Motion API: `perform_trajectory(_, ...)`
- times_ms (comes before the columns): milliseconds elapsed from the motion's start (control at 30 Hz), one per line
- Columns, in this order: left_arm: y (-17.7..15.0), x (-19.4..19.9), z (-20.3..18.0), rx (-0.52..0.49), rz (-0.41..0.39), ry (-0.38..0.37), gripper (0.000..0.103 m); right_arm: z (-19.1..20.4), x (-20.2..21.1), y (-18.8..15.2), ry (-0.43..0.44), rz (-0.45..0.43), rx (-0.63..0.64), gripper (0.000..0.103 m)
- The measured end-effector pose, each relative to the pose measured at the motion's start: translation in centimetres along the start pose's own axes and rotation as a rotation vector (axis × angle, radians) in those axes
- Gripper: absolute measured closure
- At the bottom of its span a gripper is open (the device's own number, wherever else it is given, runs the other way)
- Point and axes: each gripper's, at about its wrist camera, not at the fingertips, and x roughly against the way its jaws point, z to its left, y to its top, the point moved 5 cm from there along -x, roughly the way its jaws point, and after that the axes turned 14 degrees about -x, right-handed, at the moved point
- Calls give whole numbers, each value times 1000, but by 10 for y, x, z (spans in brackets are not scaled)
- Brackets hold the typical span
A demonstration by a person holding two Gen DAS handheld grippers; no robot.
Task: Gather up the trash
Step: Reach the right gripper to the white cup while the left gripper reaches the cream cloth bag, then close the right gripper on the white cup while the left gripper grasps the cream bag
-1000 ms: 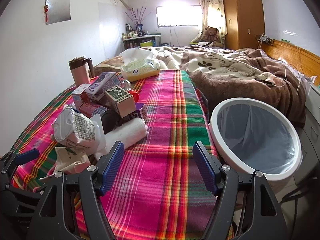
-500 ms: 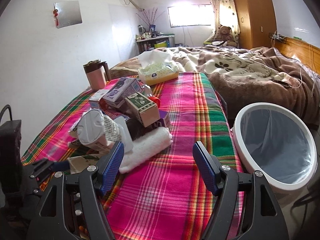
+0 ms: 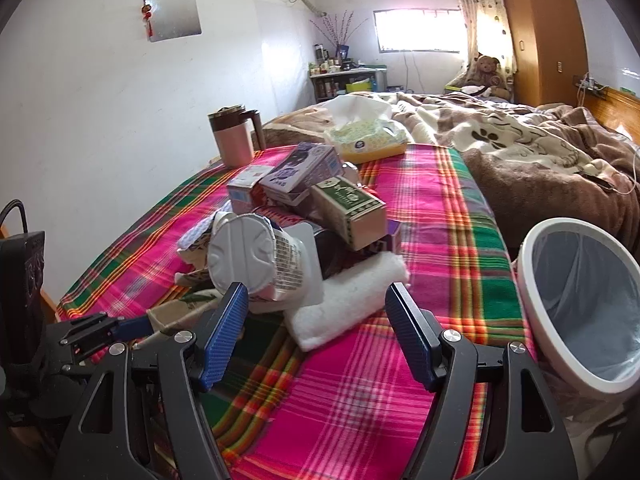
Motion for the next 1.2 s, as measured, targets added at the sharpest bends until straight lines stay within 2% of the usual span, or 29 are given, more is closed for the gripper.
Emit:
perform_trajectory(167, -13, 13, 25, 73, 10, 98, 51, 11, -4, -5, 33, 20, 22, 30)
perform_trajectory(267, -16, 16, 35, 97, 10, 130, 51, 17, -10, -9, 42, 41, 27, 30)
perform_trajectory(367, -16, 17, 41, 117, -5, 130, 48, 23, -13, -10, 35, 31, 44, 30)
perform_trajectory(433, -12, 15, 42, 121, -16, 121, 42, 26, -17, -8, 17, 19, 53, 30)
perform_trajectory(567, -4, 10, 37, 93, -29, 112, 36, 26, -23, -3, -11, 5, 58, 30)
perform_trajectory(700, -2, -4, 37, 70, 15, 102, 32, 25, -29, -2, -9, 15, 35, 31)
perform_trajectory(867, 1, -8, 35, 80, 17, 93, 32, 28, -28, -3, 0, 14, 39, 45)
perform_trajectory(900, 1, -9, 33, 77, 17, 85, 34, 28, -28, -4, 5, 16, 41, 49)
perform_trajectory(1100, 2, -4, 26, 70, 4, 71, 53, 27, -22, -4, 11, -10, 33, 50)
perform_trajectory(1200, 1, 0, 22, 67, -4, 66, 58, 24, -18, -3, 20, -17, 17, 50)
